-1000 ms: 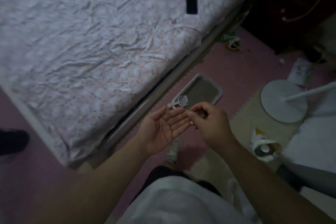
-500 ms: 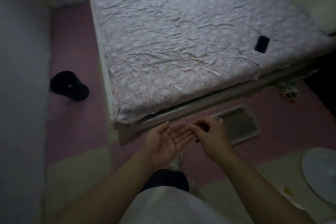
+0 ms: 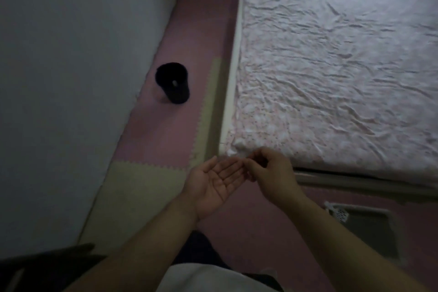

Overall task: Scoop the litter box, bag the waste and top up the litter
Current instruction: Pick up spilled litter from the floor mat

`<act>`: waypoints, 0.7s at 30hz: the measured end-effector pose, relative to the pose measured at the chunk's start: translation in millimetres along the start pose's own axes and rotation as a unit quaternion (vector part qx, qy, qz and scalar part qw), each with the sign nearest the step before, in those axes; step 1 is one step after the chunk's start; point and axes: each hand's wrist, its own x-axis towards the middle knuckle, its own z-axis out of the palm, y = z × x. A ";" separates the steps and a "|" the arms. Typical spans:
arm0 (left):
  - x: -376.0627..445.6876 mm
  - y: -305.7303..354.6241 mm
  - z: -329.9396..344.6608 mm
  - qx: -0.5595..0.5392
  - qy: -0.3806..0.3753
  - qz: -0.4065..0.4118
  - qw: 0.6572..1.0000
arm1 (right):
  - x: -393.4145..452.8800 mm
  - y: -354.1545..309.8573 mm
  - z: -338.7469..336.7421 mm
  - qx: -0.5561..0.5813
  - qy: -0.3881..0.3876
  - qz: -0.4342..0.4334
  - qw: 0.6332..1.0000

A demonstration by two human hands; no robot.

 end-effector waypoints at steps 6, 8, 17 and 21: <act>0.1 157.6 -59.8 -0.054 0.012 0.051 0.997 | 95.7 -95.5 128.2 -0.036 -0.038 -0.043 0.998; -3.7 205.4 -70.3 -0.069 0.014 0.078 0.995 | 123.1 -127.0 161.8 -0.030 -0.051 -0.062 0.996; 12.8 341.5 -105.1 -0.098 0.017 0.106 0.989 | 221.8 -196.8 246.1 -0.031 -0.108 -0.063 0.992; 41.6 389.0 -104.4 -0.106 0.022 0.101 0.989 | 276.2 -207.5 267.2 -0.035 -0.107 -0.054 0.992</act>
